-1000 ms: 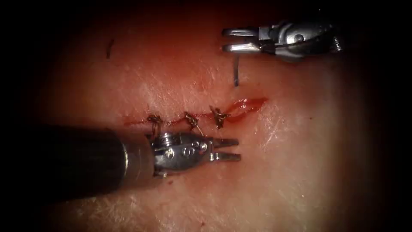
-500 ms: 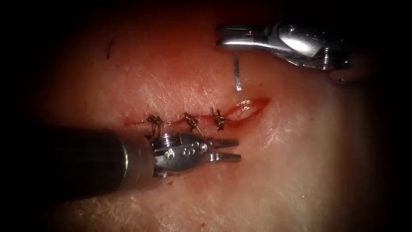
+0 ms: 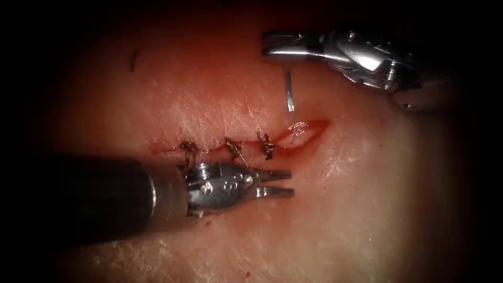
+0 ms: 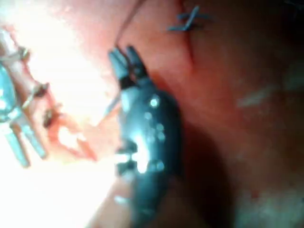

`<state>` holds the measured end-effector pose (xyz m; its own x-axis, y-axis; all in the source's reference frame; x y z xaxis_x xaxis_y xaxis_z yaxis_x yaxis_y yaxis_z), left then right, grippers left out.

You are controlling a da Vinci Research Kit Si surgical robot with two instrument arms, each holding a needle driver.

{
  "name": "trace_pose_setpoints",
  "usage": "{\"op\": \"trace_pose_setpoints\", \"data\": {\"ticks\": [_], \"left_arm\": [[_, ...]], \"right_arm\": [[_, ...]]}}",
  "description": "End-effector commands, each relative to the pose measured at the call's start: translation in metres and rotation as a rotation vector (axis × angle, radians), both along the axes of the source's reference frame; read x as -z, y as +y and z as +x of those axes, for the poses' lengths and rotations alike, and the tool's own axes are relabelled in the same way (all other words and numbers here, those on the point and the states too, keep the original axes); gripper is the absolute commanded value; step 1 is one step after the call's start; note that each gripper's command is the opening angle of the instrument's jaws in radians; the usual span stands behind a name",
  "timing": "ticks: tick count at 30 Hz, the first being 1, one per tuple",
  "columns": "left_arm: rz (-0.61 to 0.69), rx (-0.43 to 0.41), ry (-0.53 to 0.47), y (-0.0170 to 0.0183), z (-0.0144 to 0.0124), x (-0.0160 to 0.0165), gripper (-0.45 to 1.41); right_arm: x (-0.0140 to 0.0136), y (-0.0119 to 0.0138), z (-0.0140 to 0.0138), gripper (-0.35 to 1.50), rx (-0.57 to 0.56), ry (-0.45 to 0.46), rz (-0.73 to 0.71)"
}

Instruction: Wound Closure

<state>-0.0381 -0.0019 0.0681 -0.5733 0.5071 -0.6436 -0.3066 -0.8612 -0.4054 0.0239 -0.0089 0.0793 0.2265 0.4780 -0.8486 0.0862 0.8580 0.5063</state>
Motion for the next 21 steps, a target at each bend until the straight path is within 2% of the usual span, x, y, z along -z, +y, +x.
{"op": "trace_pose_setpoints", "data": {"ticks": [1, 11, 21], "left_arm": [[0.003, -0.003, -0.002, -0.0003, -0.0006, -0.0007, 0.14], [0.003, -0.005, -0.003, -0.0005, -0.0007, -0.0008, 0.10], [-0.007, -0.013, -0.003, -0.0006, -0.0008, -0.0008, 0.10]], "right_arm": [[-0.0007, -0.0001, 0.0007, -0.35, -0.006, 0.001, 0.005], [-0.0014, 0.0014, 0.0004, -0.35, -0.037, -0.017, 0.044], [-0.0018, 0.0007, 0.0008, -0.35, -0.037, -0.024, 0.116]]}}
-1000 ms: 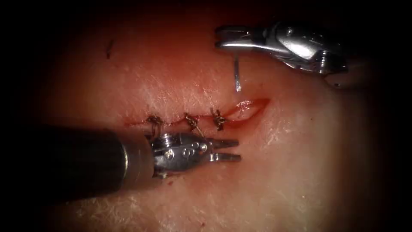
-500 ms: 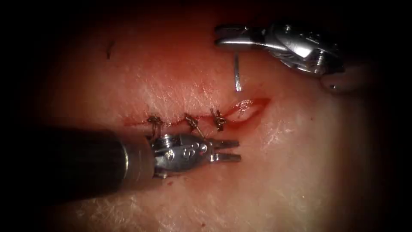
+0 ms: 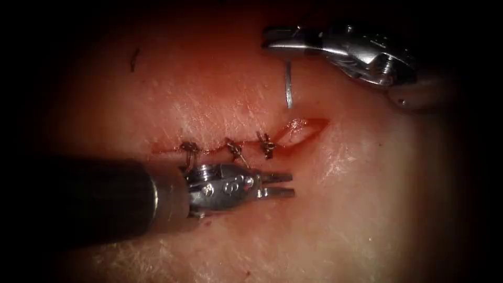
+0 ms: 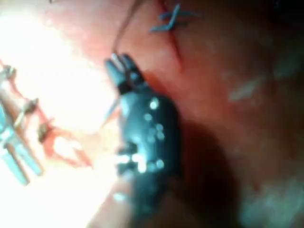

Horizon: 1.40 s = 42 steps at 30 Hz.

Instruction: Wound Closure

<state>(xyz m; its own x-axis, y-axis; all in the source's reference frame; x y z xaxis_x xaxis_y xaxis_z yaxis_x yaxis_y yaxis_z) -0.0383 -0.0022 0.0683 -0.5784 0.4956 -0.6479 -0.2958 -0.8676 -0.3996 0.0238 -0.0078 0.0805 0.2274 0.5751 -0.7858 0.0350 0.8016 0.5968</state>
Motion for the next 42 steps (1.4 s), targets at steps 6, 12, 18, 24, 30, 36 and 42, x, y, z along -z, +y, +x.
{"op": "trace_pose_setpoints", "data": {"ticks": [6, 12, 18, 24, 30, 36, 42], "left_arm": [[0.001, -0.001, -0.002, -0.0003, -0.0006, -0.0006, 0.10], [-0.004, -0.005, -0.002, -0.0004, -0.0006, -0.0006, 0.09], [-0.002, -0.007, -0.004, -0.0004, -0.0006, -0.0006, 0.07], [-0.002, -0.007, -0.004, -0.0004, -0.0006, -0.0006, 0.07], [-0.007, -0.011, -0.004, -0.0004, -0.0006, -0.0006, 0.07], [-0.007, -0.011, -0.004, -0.0004, -0.0006, -0.0006, 0.07], [-0.007, -0.011, -0.004, -0.0004, -0.0005, -0.0006, 0.07]], "right_arm": [[-0.0007, -0.0004, 0.0012, -0.35, 0.005, -0.002, 0.116], [-0.0009, -0.0001, 0.0014, -0.35, -0.010, -0.005, 0.181], [-0.0009, -0.0001, 0.0015, -0.35, -0.022, -0.006, 0.240], [-0.0008, -0.0009, 0.0015, -0.35, -0.011, -0.008, 0.309], [-0.0014, -0.0022, 0.0016, -0.35, 0.007, -0.011, 0.384], [-0.0019, -0.0033, 0.0017, -0.35, 0.026, -0.016, 0.454], [-0.0016, -0.0042, 0.0014, -0.35, 0.039, -0.024, 0.487]]}}
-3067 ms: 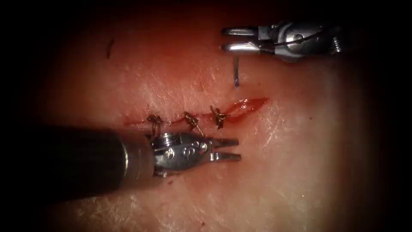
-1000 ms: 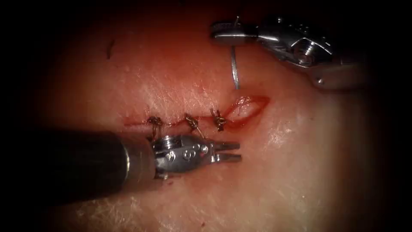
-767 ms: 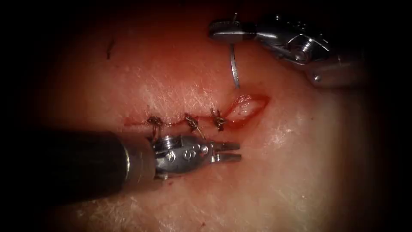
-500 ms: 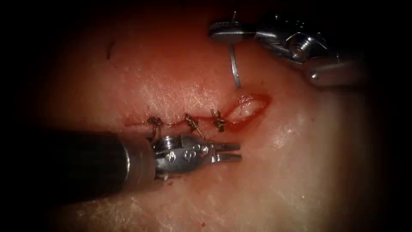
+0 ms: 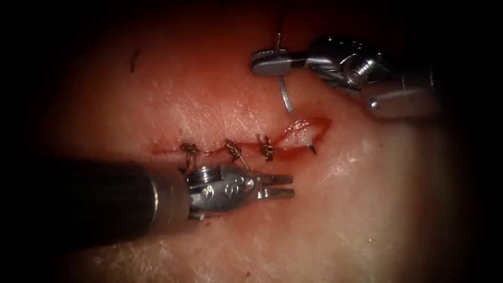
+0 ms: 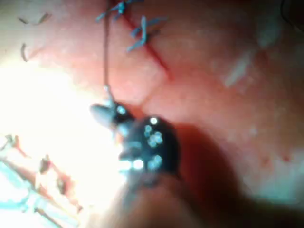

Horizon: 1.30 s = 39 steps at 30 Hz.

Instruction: Wound Closure

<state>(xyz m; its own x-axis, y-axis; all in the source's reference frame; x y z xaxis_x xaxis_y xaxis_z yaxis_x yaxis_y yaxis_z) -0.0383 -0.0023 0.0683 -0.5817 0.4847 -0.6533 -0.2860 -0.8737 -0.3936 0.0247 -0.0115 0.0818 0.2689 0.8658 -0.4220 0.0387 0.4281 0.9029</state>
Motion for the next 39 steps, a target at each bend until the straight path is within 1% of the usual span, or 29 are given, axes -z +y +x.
{"op": "trace_pose_setpoints", "data": {"ticks": [1, 10, 14, 16, 19, 20, 21, 22, 23, 24, 25, 26, 27, 31, 37, 38, 39], "left_arm": [[0.001, -0.001, -0.001, -0.0003, -0.0005, -0.0006, 0.07], [0.001, -0.001, -0.001, -0.0003, -0.0005, -0.0007, 0.07], [0.001, -0.001, -0.001, -0.0003, -0.0005, -0.0007, 0.07], [-0.004, -0.005, -0.001, -0.0003, -0.0005, -0.0007, 0.07], [-0.004, -0.004, -0.001, -0.0003, -0.0006, -0.0007, 0.07], [-0.004, -0.004, -0.001, -0.0003, -0.0006, -0.0007, 0.07], [-0.004, -0.004, -0.001, -0.0003, -0.0006, -0.0007, 0.07], [-0.004, -0.004, -0.001, -0.0004, -0.0006, -0.0007, 0.07], [-0.013, -0.011, -0.001, -0.0004, -0.0007, -0.0006, 0.07], [-0.011, -0.013, -0.002, -0.0004, -0.0008, -0.0006, 0.05], [-0.011, -0.013, -0.002, -0.0004, -0.0008, -0.0006, 0.05], [-0.015, -0.016, -0.002, -0.0005, -0.0009, -0.0005, 0.05], [-0.020, -0.019, -0.002, -0.0005, -0.0010, -0.0005, 0.05], [-0.030, -0.032, -0.005, -0.0006, -0.0012, -0.0002, 0.07], [-0.048, -0.058, -0.012, -0.0002, -0.0012, 0.0006, 0.09], [-0.058, -0.069, -0.014, 0.0000, -0.0012, 0.0010, 0.10], [-0.069, -0.080, -0.016, 0.0002, -0.0013, 0.0013, 0.14]], "right_arm": [[-0.0002, -0.0007, 0.0003, -0.35, 0.006, 0.002, 0.006], [0.0006, -0.0026, -0.0016, -0.35, 0.033, -0.033, 0.060], [0.0007, -0.0046, -0.0027, -0.35, 0.051, -0.028, 0.068], [0.0008, -0.0065, -0.0032, -0.35, 0.063, -0.025, 0.071], [0.0010, -0.0078, -0.0035, -0.35, 0.073, -0.026, 0.092], [0.0012, -0.0082, -0.0036, 0.10, 0.077, -0.027, 0.091], [0.0012, -0.0082, -0.0036, 0.10, 0.077, -0.027, 0.091], [0.0013, -0.0083, -0.0036, 0.49, 0.068, -0.029, 0.090], [0.0014, -0.0081, -0.0035, 0.94, 0.069, -0.012, 0.022], [0.0013, -0.0080, -0.0034, 1.08, 0.071, 0.000, -0.023], [0.0013, -0.0080, -0.0034, 1.08, 0.071, 0.000, -0.023], [0.0013, -0.0077, -0.0035, 1.16, 0.070, 0.009, -0.062], [0.0013, -0.0075, -0.0035, 1.20, 0.068, 0.011, -0.079], [0.0010, -0.0062, -0.0043, 1.36, 0.029, -0.005, -0.101], [0.0010, -0.0039, -0.0076, 1.43, 0.011, -0.018, -0.096], [0.0014, -0.0031, -0.0092, 1.46, -0.001, -0.026, -0.094], [0.0016, -0.0028, -0.0099, 1.46, -0.001, -0.026, -0.091]]}}
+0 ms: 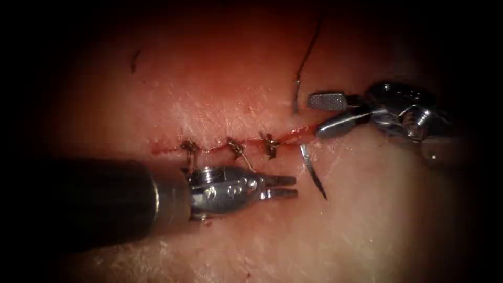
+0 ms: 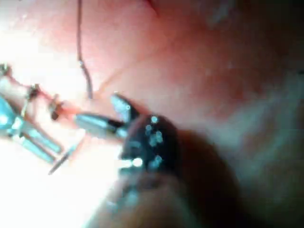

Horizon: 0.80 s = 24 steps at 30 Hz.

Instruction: Wound Closure

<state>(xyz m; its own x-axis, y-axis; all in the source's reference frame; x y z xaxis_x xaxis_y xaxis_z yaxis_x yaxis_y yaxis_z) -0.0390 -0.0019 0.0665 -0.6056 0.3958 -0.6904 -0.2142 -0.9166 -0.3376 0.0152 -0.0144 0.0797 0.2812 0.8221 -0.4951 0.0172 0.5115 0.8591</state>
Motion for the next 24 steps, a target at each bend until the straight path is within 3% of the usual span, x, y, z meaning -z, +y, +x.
{"op": "trace_pose_setpoints", "data": {"ticks": [1, 4, 5, 12, 24], "left_arm": [[-0.013, -0.018, -0.001, -0.0001, -0.0006, -0.0003, 0.17], [-0.066, -0.054, -0.010, 0.0002, -0.0011, 0.0002, 0.32], [-0.131, -0.089, -0.026, 0.0004, -0.0014, 0.0005, 0.46], [-0.254, -0.168, -0.034, 0.0004, -0.0024, 0.0002, 0.84], [-0.340, -0.232, -0.029, 0.0001, -0.0033, -0.0002, 0.79]], "right_arm": [[-0.0002, 0.0004, -0.0012, 1.46, -0.003, -0.002, 0.007], [0.0006, 0.0013, -0.0034, 1.45, -0.005, -0.006, 0.019], [0.0008, 0.0017, -0.0046, 1.41, -0.005, -0.007, 0.024], [0.0007, 0.0010, -0.0054, 1.40, -0.026, -0.009, 0.022], [-0.0005, -0.0004, -0.0040, 1.33, -0.018, 0.013, 0.014]]}}
